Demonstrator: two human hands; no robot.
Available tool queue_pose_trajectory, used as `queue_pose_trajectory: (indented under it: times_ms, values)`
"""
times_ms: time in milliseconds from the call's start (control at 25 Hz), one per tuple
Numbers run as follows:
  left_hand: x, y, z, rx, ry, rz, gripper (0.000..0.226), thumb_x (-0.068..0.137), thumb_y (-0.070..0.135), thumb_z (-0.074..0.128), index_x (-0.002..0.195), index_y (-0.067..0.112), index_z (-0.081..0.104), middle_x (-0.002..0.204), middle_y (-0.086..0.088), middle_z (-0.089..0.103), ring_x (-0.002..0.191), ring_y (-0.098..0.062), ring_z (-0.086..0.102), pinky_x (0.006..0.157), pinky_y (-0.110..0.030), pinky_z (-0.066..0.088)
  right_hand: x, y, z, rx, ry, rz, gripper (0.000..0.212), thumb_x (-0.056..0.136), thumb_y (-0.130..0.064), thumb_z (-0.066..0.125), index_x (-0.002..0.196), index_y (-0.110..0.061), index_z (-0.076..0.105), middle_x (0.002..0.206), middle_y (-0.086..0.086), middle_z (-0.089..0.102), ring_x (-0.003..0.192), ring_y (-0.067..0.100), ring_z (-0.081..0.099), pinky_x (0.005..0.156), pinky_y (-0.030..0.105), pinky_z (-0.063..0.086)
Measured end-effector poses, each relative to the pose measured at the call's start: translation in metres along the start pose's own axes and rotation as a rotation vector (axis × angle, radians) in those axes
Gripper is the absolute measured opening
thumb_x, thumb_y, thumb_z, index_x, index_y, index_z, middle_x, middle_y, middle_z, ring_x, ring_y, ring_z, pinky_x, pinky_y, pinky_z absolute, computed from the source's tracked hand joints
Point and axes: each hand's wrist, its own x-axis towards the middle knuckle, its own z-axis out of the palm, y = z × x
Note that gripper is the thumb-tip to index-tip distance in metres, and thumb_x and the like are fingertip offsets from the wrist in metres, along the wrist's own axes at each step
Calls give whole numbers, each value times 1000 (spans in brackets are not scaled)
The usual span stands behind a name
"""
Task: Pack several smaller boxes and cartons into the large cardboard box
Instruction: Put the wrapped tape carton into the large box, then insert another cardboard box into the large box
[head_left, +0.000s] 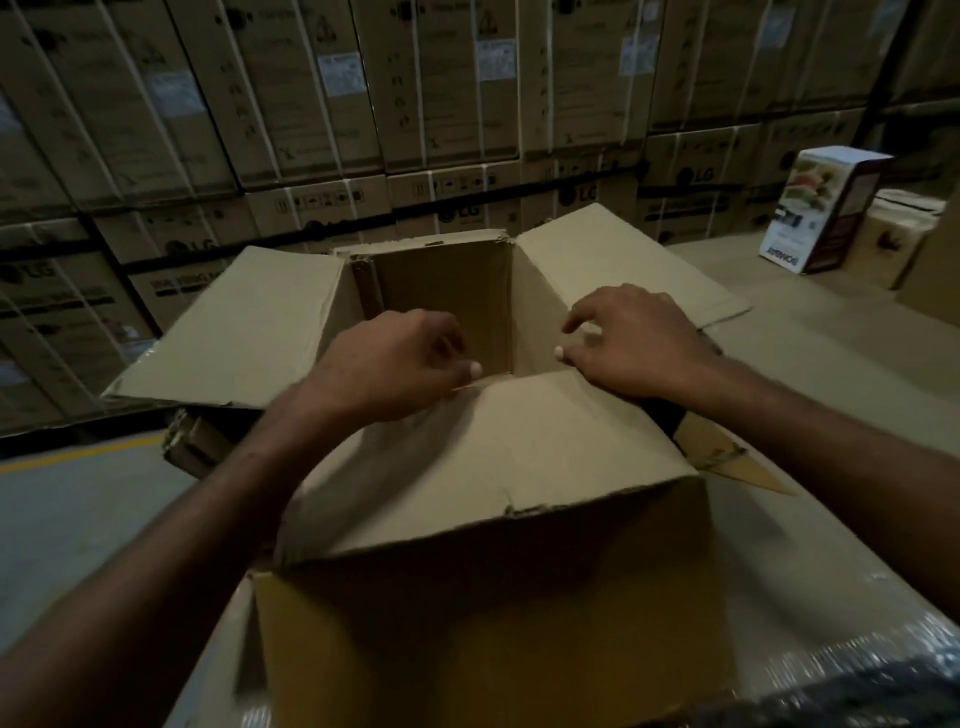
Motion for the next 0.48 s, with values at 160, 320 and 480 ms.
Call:
queue_pose_trajectory:
  times_ms: [160,320,480]
  values:
    - [-33,55,8,17,-38,63,41,96,56,58,130,34,62,126,14,67,107,-8,64,86,-38,57,-50,32,-17,159,57,-7,34,93,-53,67,117,-30,75,124,-7,70,114,16,59,102,43,46]
    - [-54,135,42,-131,263,84,39,97,51,60,133,35,61,132,16,64,115,-5,60,81,-27,53,-111,82,-34,234,151,-36,31,93,-47,69,120,-32,72,130,-12,67,122,13,54,100,36,38]
    - [-54,243,106,-229,497,96,36,99,42,62,132,29,62,127,10,68,110,-8,64,79,-26,55,-176,159,-42,248,173,-8,27,92,-47,69,115,-33,72,127,-13,68,122,12,57,105,39,43]
